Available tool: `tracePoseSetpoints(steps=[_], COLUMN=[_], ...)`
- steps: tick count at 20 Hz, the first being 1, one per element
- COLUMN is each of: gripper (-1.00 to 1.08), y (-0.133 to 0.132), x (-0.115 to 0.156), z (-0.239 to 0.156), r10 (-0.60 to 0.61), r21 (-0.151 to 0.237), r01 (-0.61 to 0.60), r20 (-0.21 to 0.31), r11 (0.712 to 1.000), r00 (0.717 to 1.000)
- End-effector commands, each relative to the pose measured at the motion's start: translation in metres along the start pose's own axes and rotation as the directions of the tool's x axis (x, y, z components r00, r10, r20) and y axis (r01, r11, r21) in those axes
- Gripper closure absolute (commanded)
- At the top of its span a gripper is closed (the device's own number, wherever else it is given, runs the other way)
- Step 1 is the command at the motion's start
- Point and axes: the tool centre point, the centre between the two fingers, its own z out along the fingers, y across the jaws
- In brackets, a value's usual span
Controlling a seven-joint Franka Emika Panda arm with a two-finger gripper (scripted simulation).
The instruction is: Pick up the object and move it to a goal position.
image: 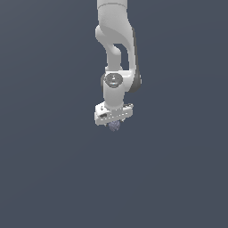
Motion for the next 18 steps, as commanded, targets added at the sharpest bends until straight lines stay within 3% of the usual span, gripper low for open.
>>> tracePoseSetpoints(steps=[1, 8, 9, 18], gripper=[-0.92, -0.92, 1.08, 1.08], y=[0.0, 0.0, 0.0, 0.0], x=[-0.001, 0.0, 0.0, 0.0], z=[0.013, 0.027, 0.027, 0.027], r10=[-0.001, -0.002, -0.002, -0.002], r21=[0.0, 0.0, 0.0, 0.0], r01=[0.001, 0.002, 0.002, 0.002], r20=[0.0, 0.0, 0.0, 0.0], r11=[1.0, 1.0, 1.0, 1.0], r00=[1.0, 1.0, 1.0, 1.0])
